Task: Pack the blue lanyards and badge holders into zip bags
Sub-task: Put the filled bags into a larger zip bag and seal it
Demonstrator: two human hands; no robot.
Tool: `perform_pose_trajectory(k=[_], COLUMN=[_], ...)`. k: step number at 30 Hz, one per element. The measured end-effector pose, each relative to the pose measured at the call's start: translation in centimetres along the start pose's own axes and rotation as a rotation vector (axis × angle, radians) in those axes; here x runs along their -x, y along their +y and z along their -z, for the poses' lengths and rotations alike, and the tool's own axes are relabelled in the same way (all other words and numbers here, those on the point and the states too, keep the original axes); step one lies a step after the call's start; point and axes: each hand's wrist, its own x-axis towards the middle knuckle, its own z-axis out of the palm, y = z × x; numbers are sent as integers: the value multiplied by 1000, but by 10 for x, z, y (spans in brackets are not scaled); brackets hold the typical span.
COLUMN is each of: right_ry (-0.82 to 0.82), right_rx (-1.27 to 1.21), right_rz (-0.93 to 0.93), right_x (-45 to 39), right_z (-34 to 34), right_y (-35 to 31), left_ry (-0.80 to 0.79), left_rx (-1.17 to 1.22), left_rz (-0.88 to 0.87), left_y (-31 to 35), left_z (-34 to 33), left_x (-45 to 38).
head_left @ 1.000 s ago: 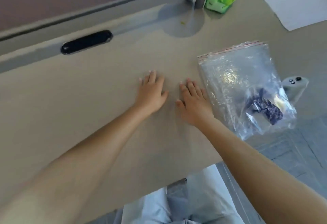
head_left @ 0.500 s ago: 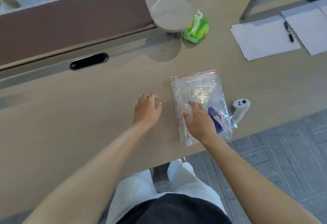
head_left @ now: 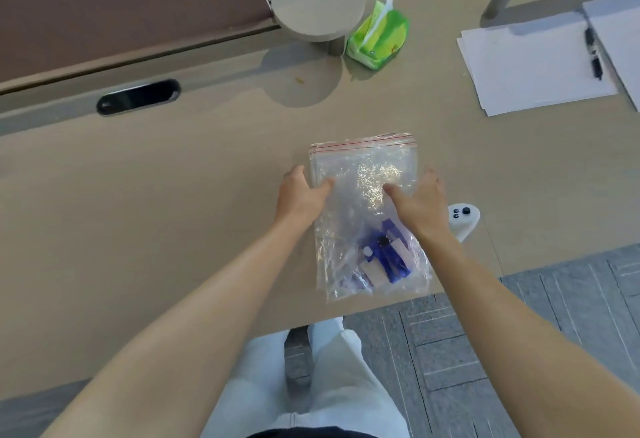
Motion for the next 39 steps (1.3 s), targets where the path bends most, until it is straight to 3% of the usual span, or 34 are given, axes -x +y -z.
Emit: perform_pose_trajectory(k=[4,9,12,19,26,31,34,39], right_ry=[-97,-46,-83,-42,6,-76,-165,-262], right_rx=[-84,46,-36,-97,-19,-65,-138,-188], right_rz=[-69,-62,-75,-8,68,-36,-180,-246], right_x=[-32,-49,-51,-53,-53,-61,-62,-62], right_z=[-2,-8,-7,-11,-10,-1,4,6], right_y=[2,6,4,9,12,5,-2,-1], left_ry=[-31,-14,2,77,-17,-107,-167,-176], left_rx=[38,-20,-23,158,358,397,412,510], left_rz=[2,35,77,127,274,246,341,438], left_y=[-3,-8,-8,-3,-2,4,12,22], left_z=[-15,-24,-26,-32,-36,-34,-31,-22], left_x=[-20,-36,-42,-37,-38,-42,-44,-46])
